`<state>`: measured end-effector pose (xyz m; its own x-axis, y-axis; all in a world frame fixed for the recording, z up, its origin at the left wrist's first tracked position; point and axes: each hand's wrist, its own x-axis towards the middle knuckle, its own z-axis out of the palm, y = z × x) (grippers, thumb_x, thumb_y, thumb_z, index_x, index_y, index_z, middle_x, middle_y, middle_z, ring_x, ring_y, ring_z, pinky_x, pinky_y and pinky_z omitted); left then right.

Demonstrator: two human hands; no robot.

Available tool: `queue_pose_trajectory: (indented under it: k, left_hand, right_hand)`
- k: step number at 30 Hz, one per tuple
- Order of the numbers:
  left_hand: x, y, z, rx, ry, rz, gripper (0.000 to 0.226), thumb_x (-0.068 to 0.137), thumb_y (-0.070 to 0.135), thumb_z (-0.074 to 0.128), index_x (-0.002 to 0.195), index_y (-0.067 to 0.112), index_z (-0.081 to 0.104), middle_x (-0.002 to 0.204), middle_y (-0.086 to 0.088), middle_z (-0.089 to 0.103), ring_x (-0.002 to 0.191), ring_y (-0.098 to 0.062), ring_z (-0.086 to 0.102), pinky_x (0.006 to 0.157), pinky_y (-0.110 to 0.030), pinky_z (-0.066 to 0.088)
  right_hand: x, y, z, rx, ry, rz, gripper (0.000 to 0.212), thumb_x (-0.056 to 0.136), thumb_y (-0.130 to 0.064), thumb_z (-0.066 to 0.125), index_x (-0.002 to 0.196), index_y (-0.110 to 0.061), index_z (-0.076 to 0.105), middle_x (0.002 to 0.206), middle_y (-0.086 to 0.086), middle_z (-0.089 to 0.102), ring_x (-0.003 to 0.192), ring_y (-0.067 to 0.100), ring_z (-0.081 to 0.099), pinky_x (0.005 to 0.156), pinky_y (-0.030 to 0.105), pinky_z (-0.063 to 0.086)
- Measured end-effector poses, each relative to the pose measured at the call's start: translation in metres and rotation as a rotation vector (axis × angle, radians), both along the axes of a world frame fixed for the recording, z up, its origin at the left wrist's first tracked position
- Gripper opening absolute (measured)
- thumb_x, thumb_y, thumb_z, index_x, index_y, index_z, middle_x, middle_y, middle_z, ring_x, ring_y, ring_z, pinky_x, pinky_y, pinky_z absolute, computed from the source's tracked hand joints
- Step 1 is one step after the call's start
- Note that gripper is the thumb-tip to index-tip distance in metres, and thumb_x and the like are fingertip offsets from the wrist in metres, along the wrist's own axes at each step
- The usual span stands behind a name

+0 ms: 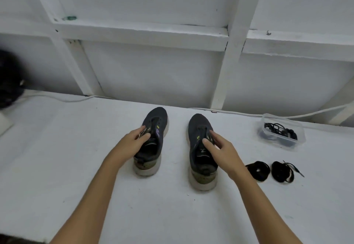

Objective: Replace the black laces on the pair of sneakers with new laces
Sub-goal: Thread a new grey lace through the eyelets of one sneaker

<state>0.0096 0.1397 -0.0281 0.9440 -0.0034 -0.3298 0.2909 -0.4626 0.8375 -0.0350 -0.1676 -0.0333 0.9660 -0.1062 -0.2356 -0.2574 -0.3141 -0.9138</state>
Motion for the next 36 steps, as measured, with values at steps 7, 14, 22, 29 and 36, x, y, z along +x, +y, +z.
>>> queue_pose_trajectory:
  k: [7,14,22,29,36]
  left_hand:
    - [-0.005,-0.007,0.002,0.004,-0.081,-0.004,0.032,0.103,0.043,0.041,0.123,0.045,0.066,0.125,0.013,0.066,0.118,-0.01,0.058,0.103,-0.034,0.046]
    - [-0.038,-0.067,0.0,-0.052,-0.138,-0.032,0.033,0.105,0.04,0.037,0.123,0.042,0.065,0.121,0.019,0.064,0.114,-0.004,0.057,0.099,-0.029,0.048]
    - [-0.069,-0.1,-0.017,-0.106,-0.24,-0.055,0.03,0.105,0.031,0.043,0.126,0.032,0.065,0.121,0.026,0.062,0.113,0.018,0.051,0.094,-0.006,0.037]
    - [-0.057,-0.087,-0.026,-0.055,-0.317,-0.076,0.027,0.104,0.025,0.046,0.113,0.03,0.071,0.114,0.023,0.066,0.109,0.008,0.057,0.089,-0.006,0.039]
    - [-0.018,-0.032,-0.082,0.527,-0.487,-0.074,0.037,0.098,0.029,0.052,0.125,0.01,0.068,0.136,-0.011,0.06,0.132,-0.032,0.047,0.11,-0.047,0.037]
  right_hand:
    - [-0.004,0.005,0.001,-0.148,-0.043,-0.046,0.042,0.103,-0.039,0.049,0.141,-0.026,0.059,0.139,-0.01,0.061,0.128,0.012,0.055,0.108,0.03,0.042]
    - [-0.025,0.0,0.004,-0.243,-0.113,-0.096,0.034,0.108,-0.031,0.038,0.119,-0.026,0.07,0.098,-0.009,0.071,0.093,0.014,0.062,0.076,0.023,0.043]
    - [-0.072,-0.01,0.007,-0.269,-0.088,-0.216,0.034,0.106,-0.027,0.048,0.135,-0.021,0.064,0.118,-0.016,0.065,0.102,-0.002,0.054,0.078,-0.004,0.035]
    - [-0.053,-0.026,0.014,-0.247,-0.087,-0.252,0.026,0.097,-0.044,0.059,0.113,-0.029,0.074,0.107,-0.019,0.072,0.103,0.0,0.064,0.086,0.019,0.044]
    - [0.02,-0.129,0.028,-0.693,-0.132,-0.452,0.029,0.097,-0.022,0.057,0.115,-0.006,0.073,0.114,0.014,0.073,0.109,0.033,0.064,0.09,0.034,0.045]
